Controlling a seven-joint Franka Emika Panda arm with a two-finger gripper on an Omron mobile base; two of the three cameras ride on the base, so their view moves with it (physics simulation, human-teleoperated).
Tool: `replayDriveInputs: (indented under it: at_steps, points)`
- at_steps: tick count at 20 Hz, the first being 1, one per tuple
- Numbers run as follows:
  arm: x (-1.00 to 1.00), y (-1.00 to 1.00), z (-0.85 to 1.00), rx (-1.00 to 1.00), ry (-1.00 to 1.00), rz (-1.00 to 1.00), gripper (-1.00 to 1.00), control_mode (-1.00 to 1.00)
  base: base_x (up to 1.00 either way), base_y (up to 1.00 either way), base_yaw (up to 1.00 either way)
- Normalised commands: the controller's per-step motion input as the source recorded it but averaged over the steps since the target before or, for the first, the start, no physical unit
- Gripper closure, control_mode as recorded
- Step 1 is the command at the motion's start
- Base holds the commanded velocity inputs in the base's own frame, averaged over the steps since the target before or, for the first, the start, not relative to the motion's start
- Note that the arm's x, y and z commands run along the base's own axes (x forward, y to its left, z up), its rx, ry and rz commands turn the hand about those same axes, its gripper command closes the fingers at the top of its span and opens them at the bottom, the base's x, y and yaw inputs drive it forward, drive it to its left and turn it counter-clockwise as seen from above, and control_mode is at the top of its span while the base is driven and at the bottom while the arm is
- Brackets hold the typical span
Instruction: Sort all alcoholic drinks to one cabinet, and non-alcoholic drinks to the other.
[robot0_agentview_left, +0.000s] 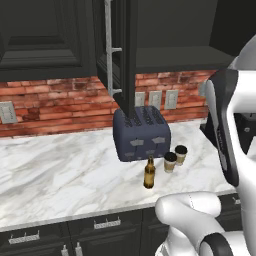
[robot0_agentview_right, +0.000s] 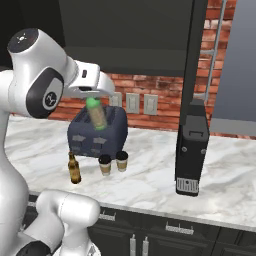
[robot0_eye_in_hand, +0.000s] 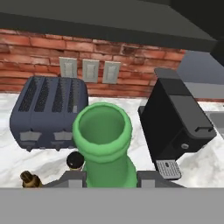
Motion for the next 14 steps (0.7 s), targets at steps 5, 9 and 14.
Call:
replayDriveInputs:
  at_steps: [5, 9, 14]
  points:
    - [0.13, 0.02, 0.16, 0.00, -0.08, 0.00, 1.00, -1.00, 0.00, 0.00, 0.00]
    - [0.12, 0.05, 0.12, 0.00, -0.14, 0.00, 1.00, -1.00, 0.00, 0.00, 0.00]
    - [0.15, 0.01, 0.20, 0.00, -0.08, 0.00, 1.00, -1.00, 0.00, 0.00, 0.00]
